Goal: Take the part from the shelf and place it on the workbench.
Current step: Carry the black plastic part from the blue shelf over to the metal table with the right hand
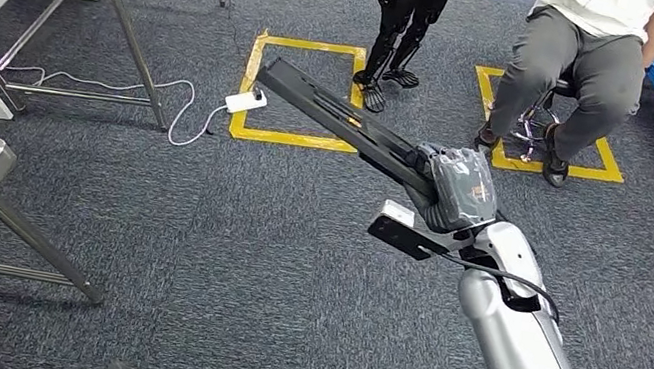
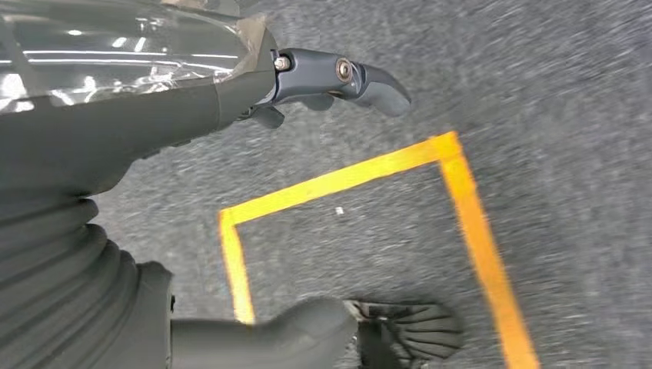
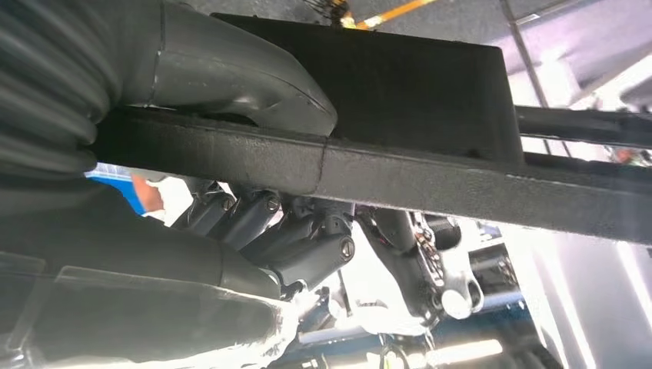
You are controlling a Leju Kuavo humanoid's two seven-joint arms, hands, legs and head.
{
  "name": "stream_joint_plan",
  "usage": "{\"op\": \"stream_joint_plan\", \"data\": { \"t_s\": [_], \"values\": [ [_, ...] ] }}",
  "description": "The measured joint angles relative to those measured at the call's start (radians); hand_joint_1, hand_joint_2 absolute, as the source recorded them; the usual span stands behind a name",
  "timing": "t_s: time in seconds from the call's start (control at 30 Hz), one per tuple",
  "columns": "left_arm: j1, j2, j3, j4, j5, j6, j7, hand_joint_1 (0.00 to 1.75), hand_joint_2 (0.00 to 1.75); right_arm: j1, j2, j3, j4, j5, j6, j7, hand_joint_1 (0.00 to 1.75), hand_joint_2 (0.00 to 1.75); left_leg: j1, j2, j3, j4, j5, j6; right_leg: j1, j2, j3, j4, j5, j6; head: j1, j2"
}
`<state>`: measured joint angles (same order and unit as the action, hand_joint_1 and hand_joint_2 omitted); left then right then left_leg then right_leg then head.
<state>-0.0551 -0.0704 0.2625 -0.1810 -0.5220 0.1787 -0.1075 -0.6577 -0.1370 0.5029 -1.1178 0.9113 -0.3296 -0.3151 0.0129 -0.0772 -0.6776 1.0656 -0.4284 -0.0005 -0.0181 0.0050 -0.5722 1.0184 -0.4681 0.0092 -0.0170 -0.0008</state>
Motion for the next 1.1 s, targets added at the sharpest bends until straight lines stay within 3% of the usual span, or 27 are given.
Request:
{"op": "stream_joint_plan", "data": {
  "t_s": [0.07,0.1,0.17,0.2,0.3,0.37,0.43,0.5,0.57,0.63,0.67,0.7,0.77,0.8,0.87,0.93,0.97,1.03,1.1],
  "values": [
    [-0.002,0.002,0.000,0.001,-0.011,-0.007,0.020,0.00,1.75,-0.005,0.005,0.002,0.000,0.001,0.003,0.000,1.71,1.75,-0.001,0.049,-0.051,0.112,-0.062,-0.005,0.004,-0.018,0.001,-0.003,0.001,-0.015,-0.005,0.000],
    [-0.003,0.002,0.000,0.001,-0.016,-0.011,0.042,0.00,1.75,-0.006,0.005,0.003,0.000,0.001,0.003,0.000,1.71,1.75,-0.001,0.061,-0.080,0.174,-0.089,-0.008,0.007,-0.029,0.001,-0.003,0.000,-0.019,-0.006,0.000],
    [-0.003,0.003,-0.001,0.002,-0.024,-0.023,0.114,0.00,1.75,-0.006,0.006,0.006,0.000,0.002,0.006,0.001,1.71,1.75,0.000,0.070,-0.103,0.229,-0.101,-0.009,0.012,-0.050,0.000,-0.003,-0.002,-0.020,-0.006,0.000],
    [-0.003,0.004,0.000,0.003,-0.028,-0.032,0.161,0.00,1.75,-0.006,0.007,0.008,0.000,0.002,0.008,0.002,1.71,1.75,0.000,0.075,-0.085,0.202,-0.083,-0.008,0.013,-0.060,0.001,-0.003,-0.002,-0.020,-0.006,0.000],
    [-0.004,0.009,0.000,0.003,-0.043,-0.054,0.258,0.00,1.75,-0.011,0.010,0.013,0.000,0.002,0.010,0.006,1.71,1.75,-0.005,0.120,0.018,0.018,-0.013,0.004,0.022,-0.085,0.000,-0.001,-0.004,-0.019,-0.005,0.000],
    [-0.007,0.011,0.000,0.003,-0.047,-0.062,0.280,0.00,1.75,-0.014,0.010,0.016,-0.001,0.002,0.010,0.009,1.71,1.75,-0.012,0.133,0.042,-0.031,-0.005,0.015,0.031,-0.101,-0.001,0.000,-0.007,-0.014,-0.002,0.000],
    [-0.007,0.012,0.000,0.003,-0.052,-0.067,0.294,0.00,1.75,-0.014,0.010,0.019,-0.003,0.004,0.010,0.011,1.71,1.75,-0.013,0.111,0.040,-0.035,0.001,0.025,0.035,-0.114,-0.002,0.002,-0.012,-0.007,-0.001,0.000],
    [-0.007,0.014,-0.001,0.003,-0.058,-0.068,0.308,0.00,1.75,-0.013,0.008,0.020,-0.008,0.006,0.010,0.013,1.71,1.75,-0.008,0.093,0.043,-0.043,0.008,0.037,0.031,-0.082,-0.016,0.037,-0.035,-0.002,0.000,0.000],
    [-0.009,0.016,-0.001,0.003,-0.063,-0.068,0.317,0.00,1.75,-0.008,0.003,0.020,-0.012,0.008,0.010,0.014,1.71,1.75,-0.005,0.074,0.044,-0.046,0.012,0.045,0.022,-0.032,-0.067,0.148,-0.087,-0.003,0.003,0.000],
    [-0.011,0.017,-0.001,0.003,-0.064,-0.069,0.323,0.00,1.75,0.001,-0.002,0.020,-0.013,0.009,0.010,0.016,1.71,1.75,-0.005,0.050,0.043,-0.046,0.013,0.048,0.016,-0.015,-0.127,0.274,-0.130,-0.001,0.004,0.000],
    [-0.010,0.017,-0.001,0.003,-0.064,-0.070,0.325,0.00,1.75,0.006,-0.004,0.020,-0.013,0.010,0.010,0.018,1.71,1.75,-0.005,0.037,0.043,-0.046,0.014,0.048,0.013,-0.012,-0.139,0.298,-0.133,0.005,0.004,0.000],
    [-0.010,0.017,-0.001,0.003,-0.064,-0.070,0.326,0.00,1.75,0.009,-0.005,0.020,-0.014,0.010,0.010,0.019,1.71,1.75,-0.004,0.024,0.043,-0.045,0.014,0.047,0.009,-0.010,-0.132,0.281,-0.120,0.013,0.004,0.000],
    [-0.009,0.018,-0.001,0.003,-0.065,-0.071,0.328,0.00,1.75,0.009,-0.006,0.019,-0.017,0.010,0.010,0.020,1.71,1.75,-0.002,-0.001,0.043,-0.043,0.016,0.042,-0.003,0.008,-0.071,0.151,-0.064,0.034,0.005,0.000],
    [-0.009,0.018,-0.001,0.003,-0.065,-0.070,0.330,0.00,1.75,0.009,-0.007,0.019,-0.019,0.011,0.010,0.020,1.71,1.75,-0.003,-0.012,0.040,-0.041,0.016,0.036,-0.007,0.022,-0.039,0.085,-0.039,0.039,0.004,0.000],
    [-0.009,0.021,-0.001,0.003,-0.066,-0.066,0.335,0.00,1.75,0.009,-0.008,0.019,-0.023,0.013,0.012,0.020,1.71,1.75,-0.003,-0.029,0.034,-0.038,0.018,0.023,-0.009,0.039,-0.009,0.020,-0.016,0.036,0.003,0.000],
    [-0.005,0.022,-0.001,0.004,-0.070,-0.064,0.339,0.00,1.75,0.010,-0.006,0.021,-0.027,0.018,0.015,0.020,1.71,1.75,0.001,-0.042,0.029,-0.041,0.024,0.011,-0.004,0.023,-0.008,0.018,-0.011,0.022,0.001,0.000],
    [-0.002,0.022,-0.001,0.004,-0.072,-0.065,0.339,0.00,1.75,0.010,-0.005,0.021,-0.028,0.020,0.016,0.020,1.71,1.75,0.003,-0.034,0.025,-0.037,0.020,0.006,-0.004,0.015,-0.007,0.016,-0.008,0.016,0.001,0.000],
    [0.002,0.020,-0.001,0.004,-0.075,-0.067,0.339,0.00,1.75,0.009,-0.003,0.023,-0.033,0.022,0.020,0.021,1.71,1.75,0.002,0.014,0.000,0.017,-0.016,0.000,-0.004,-0.001,-0.005,0.011,-0.003,0.000,-0.002,0.000],
    [0.001,0.018,-0.001,0.003,-0.078,-0.071,0.335,0.00,1.75,0.008,0.000,0.024,-0.035,0.028,0.025,0.021,1.71,1.75,0.001,0.060,-0.058,0.145,-0.081,-0.004,0.003,-0.018,-0.004,0.011,-0.004,-0.010,-0.005,0.000]
  ]
}}
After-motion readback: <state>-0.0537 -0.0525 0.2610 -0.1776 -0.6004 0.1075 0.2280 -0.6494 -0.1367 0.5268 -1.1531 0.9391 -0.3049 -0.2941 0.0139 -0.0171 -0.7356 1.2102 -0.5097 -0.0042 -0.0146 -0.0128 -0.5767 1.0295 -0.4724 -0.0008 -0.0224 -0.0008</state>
